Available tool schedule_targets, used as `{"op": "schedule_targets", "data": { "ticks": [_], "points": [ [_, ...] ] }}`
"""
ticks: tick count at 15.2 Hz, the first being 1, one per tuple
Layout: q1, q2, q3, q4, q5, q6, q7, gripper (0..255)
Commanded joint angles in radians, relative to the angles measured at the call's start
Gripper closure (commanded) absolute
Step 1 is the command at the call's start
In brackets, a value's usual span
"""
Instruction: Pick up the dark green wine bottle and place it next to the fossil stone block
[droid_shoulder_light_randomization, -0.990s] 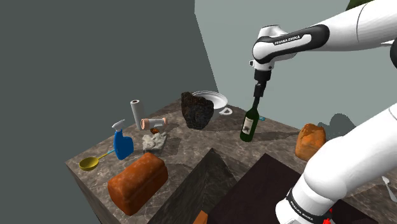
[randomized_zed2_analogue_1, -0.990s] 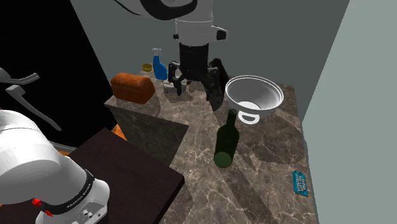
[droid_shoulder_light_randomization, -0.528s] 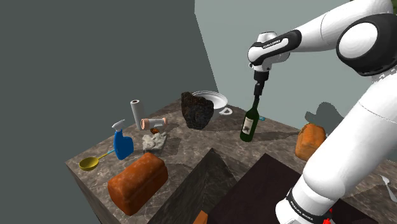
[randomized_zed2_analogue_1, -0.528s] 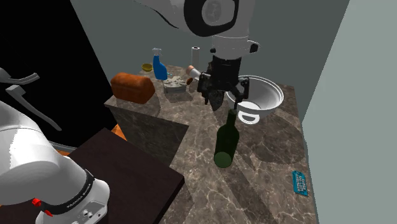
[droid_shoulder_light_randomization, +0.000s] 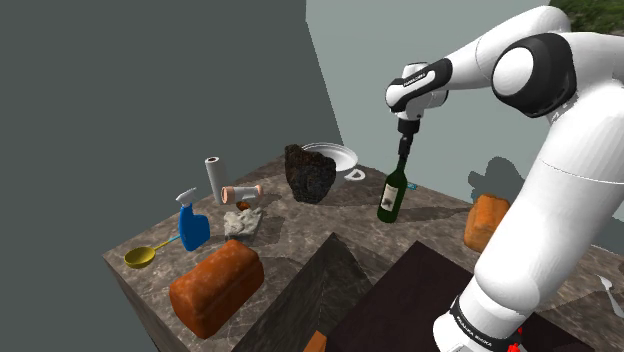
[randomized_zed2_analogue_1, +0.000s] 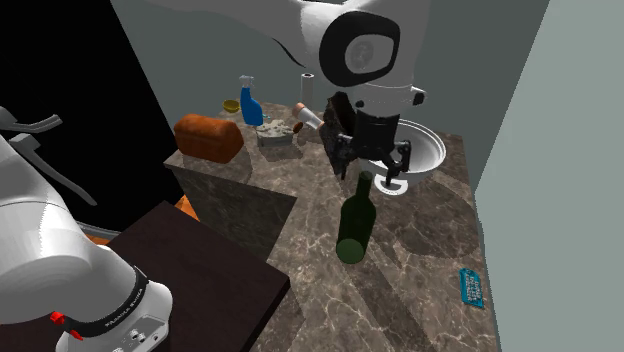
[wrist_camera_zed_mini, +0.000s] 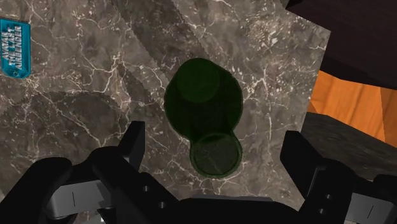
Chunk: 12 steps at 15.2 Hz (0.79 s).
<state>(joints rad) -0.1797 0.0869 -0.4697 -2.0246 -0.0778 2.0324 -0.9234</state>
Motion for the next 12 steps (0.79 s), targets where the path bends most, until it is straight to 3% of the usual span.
{"op": "schedule_targets", "data": {
  "ticks": [1,10,11,12],
  "points": [
    [-0.003,0.008,-0.002,-0.018,0.003,0.026,-0.005,0],
    [-0.005,0.016,-0.002,-0.031,0.006,0.046,-0.007,0],
    [-0.005,0.016,-0.002,-0.031,0.006,0.046,-0.007,255],
    [-0.005,0.016,-0.002,-0.031,0.006,0.046,-0.007,255]
  ]
}}
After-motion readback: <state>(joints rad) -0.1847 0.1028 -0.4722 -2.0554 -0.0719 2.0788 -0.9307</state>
